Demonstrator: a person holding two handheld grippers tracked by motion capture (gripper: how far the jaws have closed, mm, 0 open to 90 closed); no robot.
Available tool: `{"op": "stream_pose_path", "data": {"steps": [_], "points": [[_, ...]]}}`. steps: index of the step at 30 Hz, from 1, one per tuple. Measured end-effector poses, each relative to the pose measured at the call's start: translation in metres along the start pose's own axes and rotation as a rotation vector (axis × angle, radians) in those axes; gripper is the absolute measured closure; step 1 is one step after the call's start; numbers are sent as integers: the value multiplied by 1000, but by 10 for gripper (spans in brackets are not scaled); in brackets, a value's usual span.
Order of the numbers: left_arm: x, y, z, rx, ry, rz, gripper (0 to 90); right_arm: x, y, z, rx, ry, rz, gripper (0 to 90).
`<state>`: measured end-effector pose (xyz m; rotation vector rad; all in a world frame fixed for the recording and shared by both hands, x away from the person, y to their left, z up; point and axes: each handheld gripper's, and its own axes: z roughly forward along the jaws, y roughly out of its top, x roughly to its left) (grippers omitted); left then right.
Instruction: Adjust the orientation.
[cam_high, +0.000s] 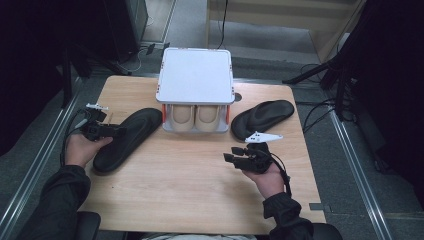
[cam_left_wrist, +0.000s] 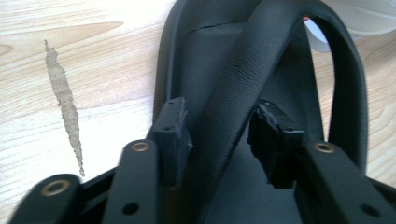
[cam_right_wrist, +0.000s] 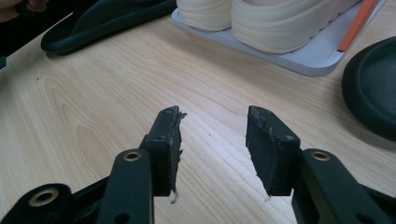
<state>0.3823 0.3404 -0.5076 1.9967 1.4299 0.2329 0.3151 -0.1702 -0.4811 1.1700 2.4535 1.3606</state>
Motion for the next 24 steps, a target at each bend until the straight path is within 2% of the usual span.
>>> {"op": "stream_pose_path", "data": {"steps": [4,9,15,19,24], "points": [[1,-1,-1,-3,11,19,630,-1,0,0,-3,-1,0,559],[0,-1,-2,13,13,24,667,-2,0,-1,-5,-4,5,557],[2,-3,-4,10,10,-3,684,-3,0,0,-13,-1,16,555],[2,-2,-7,6,16,-12,741,-3,1,-1,-16,-2,18,554],[3,-3,-9,12,17,-55,773,-3,1,-1,-22,-4,21,547]]}}
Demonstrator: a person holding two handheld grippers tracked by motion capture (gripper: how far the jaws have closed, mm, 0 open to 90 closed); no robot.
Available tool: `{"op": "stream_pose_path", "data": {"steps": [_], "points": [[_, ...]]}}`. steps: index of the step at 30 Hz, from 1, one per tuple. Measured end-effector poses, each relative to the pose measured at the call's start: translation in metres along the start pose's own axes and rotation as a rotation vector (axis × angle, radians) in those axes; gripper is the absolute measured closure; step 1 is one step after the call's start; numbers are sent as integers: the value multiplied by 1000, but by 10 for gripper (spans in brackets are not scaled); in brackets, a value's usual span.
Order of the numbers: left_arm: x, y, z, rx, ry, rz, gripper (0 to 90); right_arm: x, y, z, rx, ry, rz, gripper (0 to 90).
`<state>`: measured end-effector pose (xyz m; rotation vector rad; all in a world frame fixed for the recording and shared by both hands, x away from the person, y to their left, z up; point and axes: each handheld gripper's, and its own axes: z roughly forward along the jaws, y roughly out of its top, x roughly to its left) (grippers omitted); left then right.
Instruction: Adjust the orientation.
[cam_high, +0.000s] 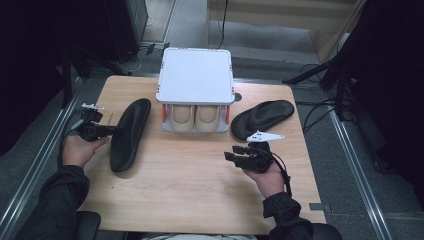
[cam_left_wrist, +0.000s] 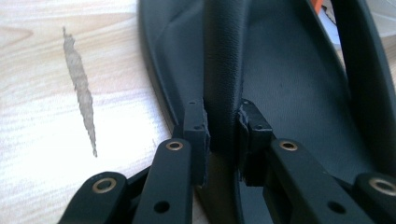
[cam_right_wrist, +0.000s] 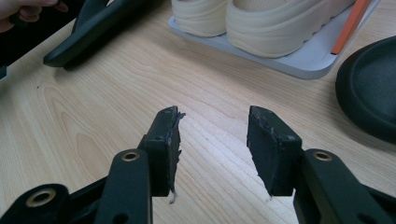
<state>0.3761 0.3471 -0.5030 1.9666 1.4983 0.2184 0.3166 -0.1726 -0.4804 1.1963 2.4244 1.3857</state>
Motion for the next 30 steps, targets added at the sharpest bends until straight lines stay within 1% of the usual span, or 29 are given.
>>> {"op": "stream_pose_path", "data": {"steps": [2,6,9,11,13,16,18,22,27,30], "points": [[0,0,-1,-3,6,-7,773,-1,0,0,-1,-2,0,546],[0,-1,-4,-2,-9,-35,777,-2,0,-1,-3,-5,1,544],[-1,-1,-9,4,-12,-57,778,-2,0,-2,-3,-6,4,543],[-4,-3,-15,4,-6,-60,779,-2,1,-2,-4,-8,2,543],[-6,-4,-19,-7,-11,-63,779,-2,1,-2,-9,-5,1,543],[-9,-6,-27,-25,-30,-78,780,-3,1,-2,-7,-5,7,543],[-12,-7,-32,-34,-30,-86,781,-3,1,-3,-7,-7,4,543],[-21,-10,-40,-41,-38,-82,780,-4,2,-4,-12,-2,9,543],[-36,-16,-46,-34,-49,-58,780,-5,2,-4,-15,-2,16,543],[-44,-20,-50,-37,-57,-52,780,-5,3,-2,-13,0,14,543]]}}
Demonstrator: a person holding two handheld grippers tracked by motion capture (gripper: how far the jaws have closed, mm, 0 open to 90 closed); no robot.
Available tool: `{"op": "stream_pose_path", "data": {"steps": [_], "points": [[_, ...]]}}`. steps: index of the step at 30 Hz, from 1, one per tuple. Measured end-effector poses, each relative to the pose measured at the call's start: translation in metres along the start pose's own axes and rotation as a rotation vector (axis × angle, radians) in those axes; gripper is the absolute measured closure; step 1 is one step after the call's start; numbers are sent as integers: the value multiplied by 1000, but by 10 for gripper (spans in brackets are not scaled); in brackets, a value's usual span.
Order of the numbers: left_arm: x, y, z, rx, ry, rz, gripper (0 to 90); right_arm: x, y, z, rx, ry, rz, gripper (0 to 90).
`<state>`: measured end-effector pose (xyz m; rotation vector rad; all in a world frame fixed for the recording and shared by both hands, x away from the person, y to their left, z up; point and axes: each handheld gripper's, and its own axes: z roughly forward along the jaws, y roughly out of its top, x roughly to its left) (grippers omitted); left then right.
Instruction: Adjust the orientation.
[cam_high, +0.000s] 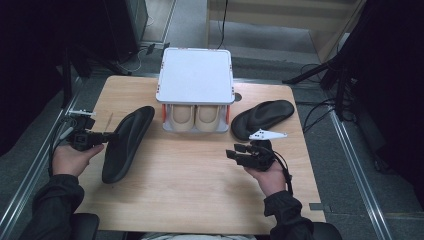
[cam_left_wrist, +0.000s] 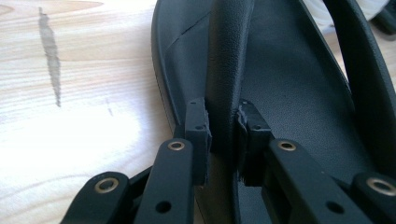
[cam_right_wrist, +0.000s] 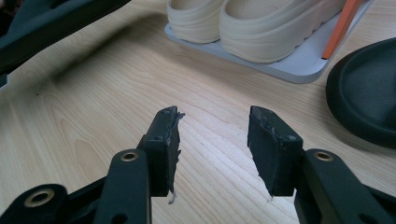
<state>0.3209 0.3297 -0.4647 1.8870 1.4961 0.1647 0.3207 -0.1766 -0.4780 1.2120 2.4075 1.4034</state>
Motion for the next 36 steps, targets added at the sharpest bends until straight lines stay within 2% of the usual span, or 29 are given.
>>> {"op": "stream_pose_path", "data": {"steps": [12,15,17,20,23,32,36], "points": [[-31,-19,-8,18,-35,28,778,3,6,10,19,23,-15,544],[-41,-24,-5,21,-51,33,779,3,8,13,12,30,-24,543],[-49,-27,-1,42,-68,49,779,3,9,13,5,33,-18,544],[-59,-31,3,57,-67,66,780,3,11,15,-7,41,-19,547],[-67,-34,5,62,-89,68,779,4,13,17,-10,43,-26,548],[-92,-44,12,65,-95,103,779,9,15,24,-2,64,-45,550],[-104,-48,22,58,-97,140,773,11,15,26,0,68,-47,552]]}}
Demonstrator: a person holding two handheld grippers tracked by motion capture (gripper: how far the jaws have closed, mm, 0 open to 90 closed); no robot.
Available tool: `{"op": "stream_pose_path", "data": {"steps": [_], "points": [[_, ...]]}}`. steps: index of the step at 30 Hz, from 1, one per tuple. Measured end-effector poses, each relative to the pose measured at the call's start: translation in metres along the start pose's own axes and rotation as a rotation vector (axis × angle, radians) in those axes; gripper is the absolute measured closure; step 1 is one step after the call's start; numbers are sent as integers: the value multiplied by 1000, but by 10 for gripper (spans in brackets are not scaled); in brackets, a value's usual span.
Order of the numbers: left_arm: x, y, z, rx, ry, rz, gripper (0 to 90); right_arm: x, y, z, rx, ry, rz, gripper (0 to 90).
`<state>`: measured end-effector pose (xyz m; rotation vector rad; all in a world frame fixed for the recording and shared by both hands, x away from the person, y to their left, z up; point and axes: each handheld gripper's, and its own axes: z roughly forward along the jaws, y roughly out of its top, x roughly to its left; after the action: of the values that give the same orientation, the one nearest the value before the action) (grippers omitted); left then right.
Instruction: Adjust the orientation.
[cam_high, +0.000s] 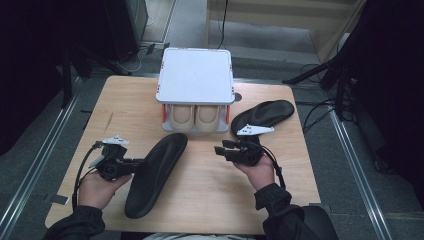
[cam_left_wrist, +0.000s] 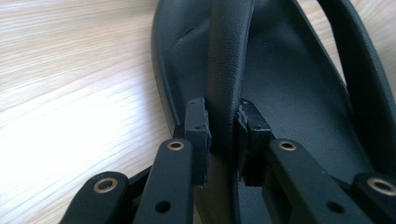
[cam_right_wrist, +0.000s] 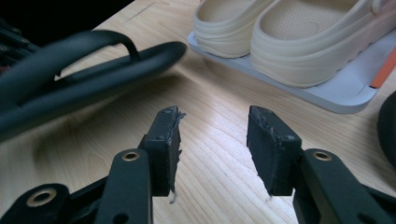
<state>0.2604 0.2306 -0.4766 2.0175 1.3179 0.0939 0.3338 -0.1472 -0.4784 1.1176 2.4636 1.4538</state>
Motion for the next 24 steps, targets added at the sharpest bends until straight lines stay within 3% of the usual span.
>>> {"op": "stream_pose_path", "data": {"steps": [14,18,20,24], "points": [[-20,3,36,55,-8,42,746,9,-1,9,26,19,-27,558],[-26,3,45,65,-44,35,698,10,-3,12,34,21,-26,562],[-28,3,46,64,-38,52,688,11,-3,15,40,22,-28,565],[-26,2,37,26,-72,56,630,13,-6,20,50,29,-28,583]]}}
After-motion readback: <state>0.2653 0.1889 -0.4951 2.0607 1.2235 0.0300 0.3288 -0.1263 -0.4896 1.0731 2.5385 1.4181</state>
